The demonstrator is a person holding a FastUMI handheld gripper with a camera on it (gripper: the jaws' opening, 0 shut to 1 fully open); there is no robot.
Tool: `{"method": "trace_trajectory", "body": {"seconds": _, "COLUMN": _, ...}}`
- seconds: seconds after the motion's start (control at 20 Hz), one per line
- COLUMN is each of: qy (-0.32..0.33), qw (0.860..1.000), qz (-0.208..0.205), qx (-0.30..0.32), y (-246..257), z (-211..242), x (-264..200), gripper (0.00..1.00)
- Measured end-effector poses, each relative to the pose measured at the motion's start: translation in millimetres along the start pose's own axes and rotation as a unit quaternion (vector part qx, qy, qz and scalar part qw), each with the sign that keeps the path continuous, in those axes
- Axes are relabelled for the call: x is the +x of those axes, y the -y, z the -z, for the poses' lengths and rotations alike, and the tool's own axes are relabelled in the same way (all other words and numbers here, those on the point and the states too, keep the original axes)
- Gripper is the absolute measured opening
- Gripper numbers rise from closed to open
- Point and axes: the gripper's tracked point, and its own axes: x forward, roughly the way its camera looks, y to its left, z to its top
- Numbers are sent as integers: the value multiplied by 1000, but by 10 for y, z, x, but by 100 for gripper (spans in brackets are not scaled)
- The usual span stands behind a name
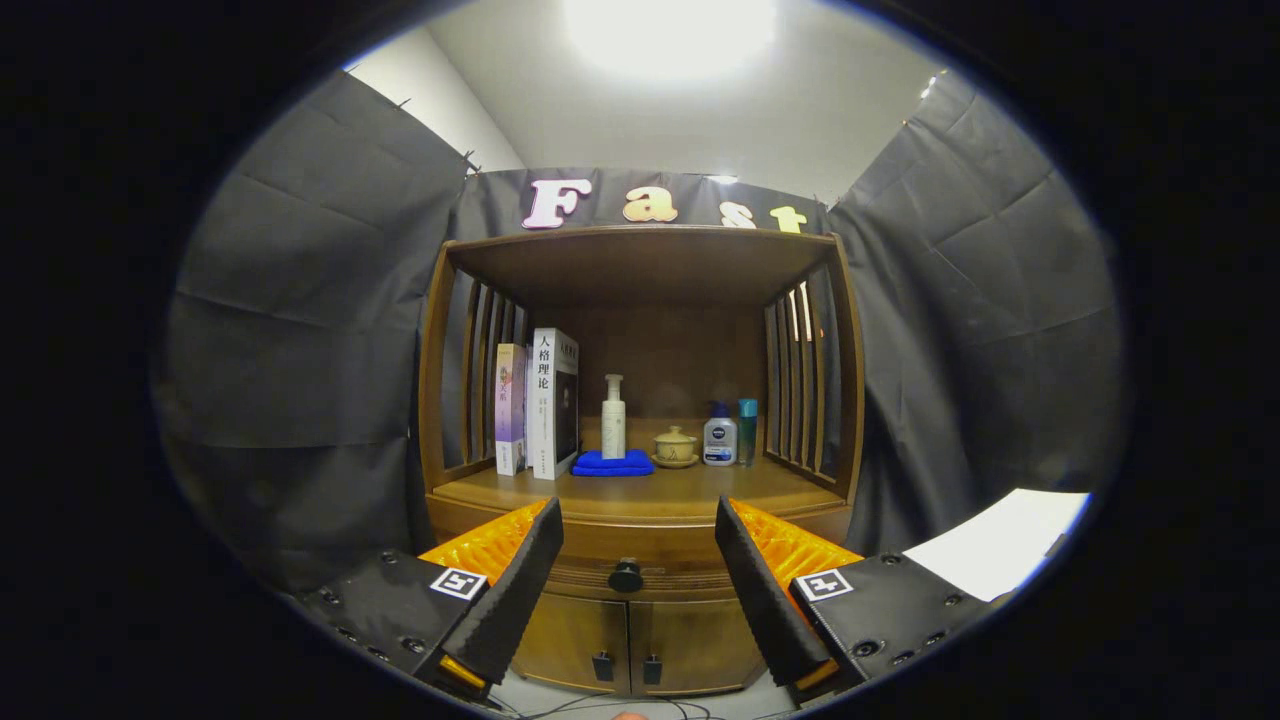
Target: Pull open the drawer, take out the items inside it, and place them on the countertop above the cabinet.
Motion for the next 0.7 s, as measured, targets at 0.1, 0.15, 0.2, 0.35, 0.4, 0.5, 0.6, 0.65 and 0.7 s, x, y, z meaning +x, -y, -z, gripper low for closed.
{"method": "trace_trajectory", "body": {"seconds": 0.1, "qy": -5, "qw": 1000, "qz": -1, "qx": -3, "y": -34, "z": 41, "x": 111, "gripper": 96}}
{"method": "trace_trajectory", "body": {"seconds": 0.15, "qy": -6, "qw": 1000, "qz": -1, "qx": -6, "y": -45, "z": 62, "x": 170, "gripper": 96}}
{"method": "trace_trajectory", "body": {"seconds": 0.2, "qy": -10, "qw": 1000, "qz": 0, "qx": -7, "y": -60, "z": 87, "x": 237, "gripper": 96}}
{"method": "trace_trajectory", "body": {"seconds": 0.35, "qy": -24, "qw": 1000, "qz": 1, "qx": -7, "y": -100, "z": 223, "x": 457, "gripper": 96}}
{"method": "trace_trajectory", "body": {"seconds": 0.4, "qy": -29, "qw": 1000, "qz": 1, "qx": -9, "y": -111, "z": 257, "x": 524, "gripper": 96}}
{"method": "trace_trajectory", "body": {"seconds": 0.5, "qy": -39, "qw": 999, "qz": 3, "qx": -15, "y": -119, "z": 354, "x": 642, "gripper": 97}}
{"method": "trace_trajectory", "body": {"seconds": 0.6, "qy": -46, "qw": 999, "qz": 4, "qx": -14, "y": -145, "z": 455, "x": 755, "gripper": 97}}
{"method": "trace_trajectory", "body": {"seconds": 0.65, "qy": -51, "qw": 999, "qz": 6, "qx": -11, "y": -142, "z": 520, "x": 807, "gripper": 97}}
{"method": "trace_trajectory", "body": {"seconds": 0.7, "qy": -55, "qw": 998, "qz": 8, "qx": -8, "y": -138, "z": 576, "x": 850, "gripper": 97}}
